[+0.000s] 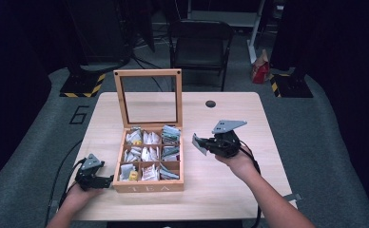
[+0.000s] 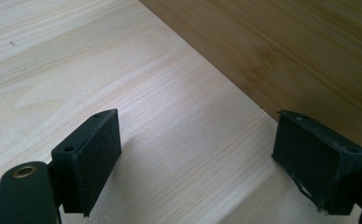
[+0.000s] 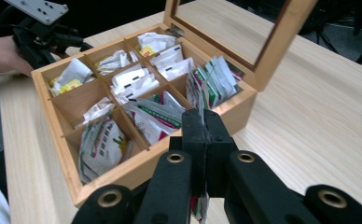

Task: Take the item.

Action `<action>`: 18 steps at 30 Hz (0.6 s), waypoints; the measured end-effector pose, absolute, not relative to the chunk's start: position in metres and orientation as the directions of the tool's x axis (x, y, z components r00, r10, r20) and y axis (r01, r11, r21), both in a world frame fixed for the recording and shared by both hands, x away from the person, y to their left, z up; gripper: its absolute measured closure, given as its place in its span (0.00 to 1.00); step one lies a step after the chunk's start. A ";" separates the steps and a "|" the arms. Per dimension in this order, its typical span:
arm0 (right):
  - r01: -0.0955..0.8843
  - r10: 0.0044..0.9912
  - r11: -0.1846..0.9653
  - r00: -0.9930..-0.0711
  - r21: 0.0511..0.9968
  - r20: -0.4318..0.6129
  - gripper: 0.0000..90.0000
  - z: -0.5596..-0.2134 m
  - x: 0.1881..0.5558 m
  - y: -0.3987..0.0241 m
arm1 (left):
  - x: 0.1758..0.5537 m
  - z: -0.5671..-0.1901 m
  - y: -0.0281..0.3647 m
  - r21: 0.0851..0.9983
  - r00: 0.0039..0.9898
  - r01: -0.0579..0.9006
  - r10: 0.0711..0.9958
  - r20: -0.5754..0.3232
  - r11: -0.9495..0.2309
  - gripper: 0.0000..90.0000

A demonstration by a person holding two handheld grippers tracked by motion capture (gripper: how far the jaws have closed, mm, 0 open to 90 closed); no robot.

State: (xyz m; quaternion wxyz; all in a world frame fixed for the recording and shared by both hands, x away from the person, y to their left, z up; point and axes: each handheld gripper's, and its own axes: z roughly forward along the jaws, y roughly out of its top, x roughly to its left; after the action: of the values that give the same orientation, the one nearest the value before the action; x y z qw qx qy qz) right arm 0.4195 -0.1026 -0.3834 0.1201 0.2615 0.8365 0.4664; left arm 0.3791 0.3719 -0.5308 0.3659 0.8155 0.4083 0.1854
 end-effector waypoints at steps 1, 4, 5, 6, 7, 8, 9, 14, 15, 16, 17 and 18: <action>0.331 0.556 0.427 -0.830 0.841 0.045 1.00 -0.384 0.420 -0.105 | 0.379 -0.531 0.372 0.748 0.598 0.530 0.802 0.004 -0.399 0.16; 0.336 0.568 0.422 -0.822 0.842 0.043 1.00 -0.386 0.421 -0.112 | 0.379 -0.531 0.372 0.748 0.598 0.530 0.802 0.004 -0.399 0.16; 0.343 0.575 0.417 -0.817 0.841 0.048 1.00 -0.386 0.421 -0.113 | 0.379 -0.531 0.372 0.748 0.598 0.530 0.801 0.004 -0.399 0.16; 0.341 0.578 0.419 -0.815 0.842 0.042 1.00 -0.387 0.421 -0.116 | 0.379 -0.531 0.372 0.748 0.598 0.530 0.801 0.004 -0.399 0.16; 0.348 0.585 0.415 -0.810 0.841 0.047 1.00 -0.387 0.421 -0.117 | 0.379 -0.531 0.372 0.748 0.598 0.530 0.801 0.004 -0.400 0.16; 0.345 0.586 0.417 -0.810 0.841 0.041 1.00 -0.387 0.422 -0.120 | 0.379 -0.531 0.372 0.748 0.598 0.530 0.801 0.004 -0.400 0.16; 0.351 0.593 0.413 -0.804 0.840 0.044 1.00 -0.387 0.422 -0.121 | 0.379 -0.531 0.372 0.748 0.598 0.530 0.801 0.004 -0.400 0.16; 0.355 0.608 0.406 -0.793 0.842 0.041 1.00 -0.389 0.423 -0.129 | 0.379 -0.531 0.372 0.748 0.598 0.530 0.802 0.004 -0.399 0.16; 0.354 0.610 0.407 -0.792 0.842 0.038 1.00 -0.389 0.423 -0.131 | 0.379 -0.531 0.372 0.748 0.598 0.530 0.802 0.004 -0.399 0.16; 0.361 0.616 0.404 -0.787 0.841 0.042 1.00 -0.389 0.423 -0.132 | 0.379 -0.531 0.372 0.748 0.598 0.530 0.802 0.004 -0.399 0.16; 0.356 0.615 0.404 -0.787 0.843 0.038 1.00 -0.389 0.423 -0.133 | 0.379 -0.531 0.372 0.748 0.598 0.530 0.802 0.004 -0.399 0.16; 0.358 0.618 0.403 -0.785 0.842 0.037 1.00 -0.390 0.424 -0.134 | 0.379 -0.531 0.372 0.748 0.598 0.530 0.802 0.004 -0.399 0.16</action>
State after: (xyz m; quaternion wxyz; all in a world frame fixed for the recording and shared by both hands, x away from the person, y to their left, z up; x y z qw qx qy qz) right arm 0.4237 -0.1341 -0.3898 0.1419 0.2956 0.8255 0.4593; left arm 0.3791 0.3720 -0.5308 0.3657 0.8156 0.4082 0.1854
